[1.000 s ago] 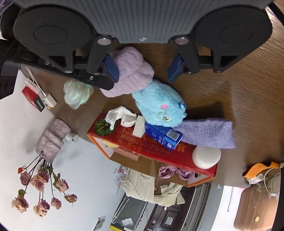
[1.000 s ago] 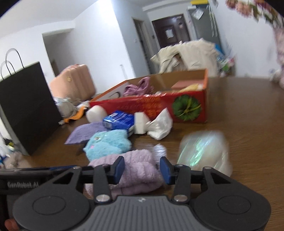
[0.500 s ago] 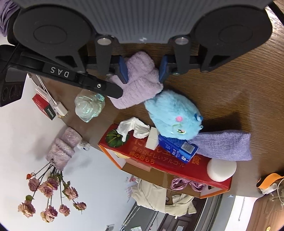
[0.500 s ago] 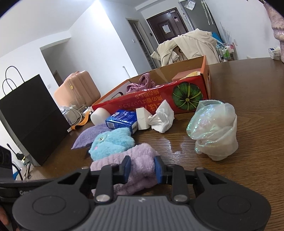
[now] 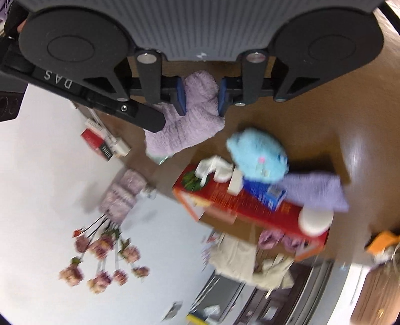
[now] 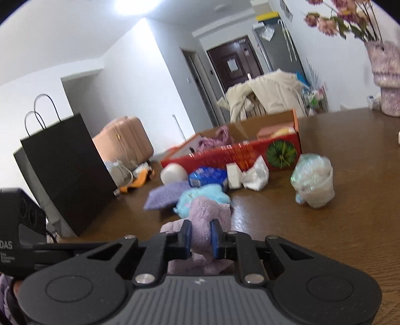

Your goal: Organize soft objects

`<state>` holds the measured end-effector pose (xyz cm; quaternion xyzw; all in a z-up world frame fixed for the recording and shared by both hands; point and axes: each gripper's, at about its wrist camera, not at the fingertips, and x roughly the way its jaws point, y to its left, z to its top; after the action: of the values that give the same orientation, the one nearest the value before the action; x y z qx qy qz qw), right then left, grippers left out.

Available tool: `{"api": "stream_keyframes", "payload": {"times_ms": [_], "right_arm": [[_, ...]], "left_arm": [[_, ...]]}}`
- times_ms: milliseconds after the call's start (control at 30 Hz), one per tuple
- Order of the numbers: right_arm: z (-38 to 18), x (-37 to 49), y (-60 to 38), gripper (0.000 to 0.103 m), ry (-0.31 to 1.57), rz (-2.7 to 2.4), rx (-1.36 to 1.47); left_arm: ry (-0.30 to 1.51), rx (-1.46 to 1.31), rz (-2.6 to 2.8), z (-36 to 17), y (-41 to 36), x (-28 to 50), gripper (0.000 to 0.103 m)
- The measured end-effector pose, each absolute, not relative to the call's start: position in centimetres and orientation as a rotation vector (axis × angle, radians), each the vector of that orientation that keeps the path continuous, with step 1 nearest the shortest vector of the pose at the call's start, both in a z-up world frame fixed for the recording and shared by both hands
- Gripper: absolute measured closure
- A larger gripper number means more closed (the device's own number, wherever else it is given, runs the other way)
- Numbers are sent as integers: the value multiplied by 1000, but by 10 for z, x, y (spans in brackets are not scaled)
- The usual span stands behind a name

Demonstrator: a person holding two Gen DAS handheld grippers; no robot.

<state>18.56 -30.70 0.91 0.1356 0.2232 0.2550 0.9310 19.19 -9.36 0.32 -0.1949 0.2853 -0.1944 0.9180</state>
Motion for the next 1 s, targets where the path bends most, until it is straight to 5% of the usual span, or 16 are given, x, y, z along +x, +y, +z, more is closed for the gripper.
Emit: {"api": "stream_keyframes", "payload": {"times_ms": [300,600,833,1000], "right_arm": [[59,225,-293,88,313,499,319],[103,384,-286,88,329,486,331],[80,551,-269,88,520,369,381],[26,629,-263,89,723,297,475]], "left_arm": [[474,-293,-497,70,-76,260,77],[504,-322,-503,102,-64,431,77],[738,-310,-466,55,-56,594,77],[803,-264,-382,21,-51,635,77]]}}
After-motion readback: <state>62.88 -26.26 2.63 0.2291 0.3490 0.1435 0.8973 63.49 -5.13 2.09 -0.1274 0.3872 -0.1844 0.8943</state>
